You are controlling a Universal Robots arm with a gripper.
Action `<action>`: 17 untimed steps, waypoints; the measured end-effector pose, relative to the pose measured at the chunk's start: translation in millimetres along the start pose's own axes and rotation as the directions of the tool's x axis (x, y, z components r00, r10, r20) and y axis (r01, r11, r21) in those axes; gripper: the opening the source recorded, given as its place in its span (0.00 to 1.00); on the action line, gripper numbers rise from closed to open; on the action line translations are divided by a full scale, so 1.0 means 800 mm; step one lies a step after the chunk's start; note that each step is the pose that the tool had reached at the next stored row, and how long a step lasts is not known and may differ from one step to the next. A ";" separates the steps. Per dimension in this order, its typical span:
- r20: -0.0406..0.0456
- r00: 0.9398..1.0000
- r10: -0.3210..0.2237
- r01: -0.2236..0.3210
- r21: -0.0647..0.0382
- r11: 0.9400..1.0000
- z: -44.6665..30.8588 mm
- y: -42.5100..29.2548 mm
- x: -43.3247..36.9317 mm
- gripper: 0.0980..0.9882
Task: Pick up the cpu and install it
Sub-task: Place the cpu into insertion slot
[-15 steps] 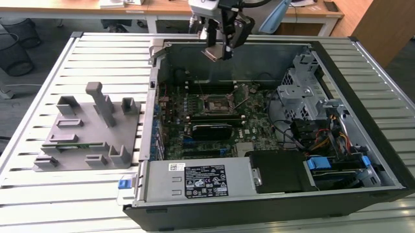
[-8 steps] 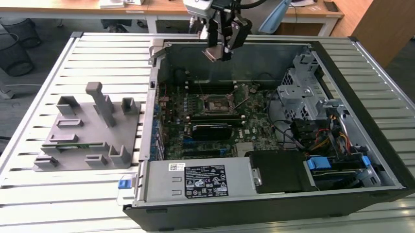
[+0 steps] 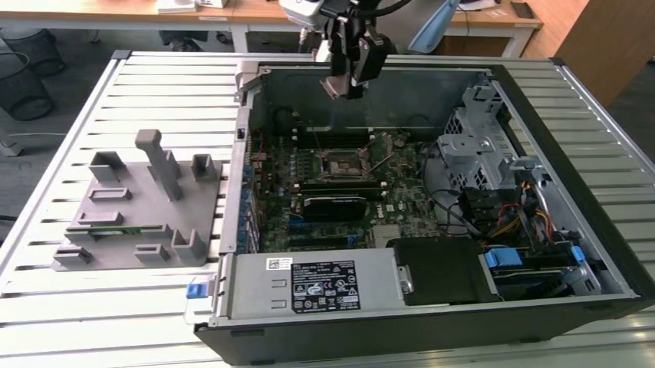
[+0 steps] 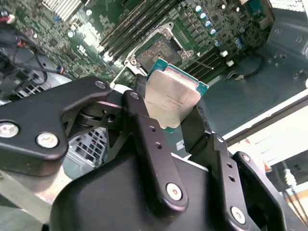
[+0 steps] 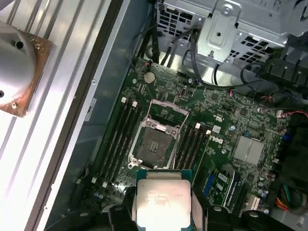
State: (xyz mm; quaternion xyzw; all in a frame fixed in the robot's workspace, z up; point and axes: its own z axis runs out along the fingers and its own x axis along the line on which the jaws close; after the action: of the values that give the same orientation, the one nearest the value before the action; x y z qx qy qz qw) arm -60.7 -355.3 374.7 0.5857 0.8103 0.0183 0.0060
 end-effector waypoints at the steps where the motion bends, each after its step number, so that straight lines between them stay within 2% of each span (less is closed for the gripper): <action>1: 0.001 1.000 0.018 -0.018 0.000 1.000 0.0006 0.0000 0.000 0.50; 5: 0.003 0.996 0.091 -0.091 -0.001 0.996 0.0029 -0.0001 0.000 0.50; 8: 0.005 0.989 0.145 -0.145 -0.002 0.989 0.0044 -0.0001 0.000 0.50; 13: 0.008 0.972 0.234 -0.234 -0.004 0.972 0.0070 -0.0002 0.000 0.50; 17: 0.011 0.952 0.304 -0.304 -0.005 0.953 0.0091 -0.0003 0.000 0.50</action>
State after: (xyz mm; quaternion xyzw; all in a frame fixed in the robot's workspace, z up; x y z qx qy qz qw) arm -60.7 -355.2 367.4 0.7036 0.7104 0.0172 0.0088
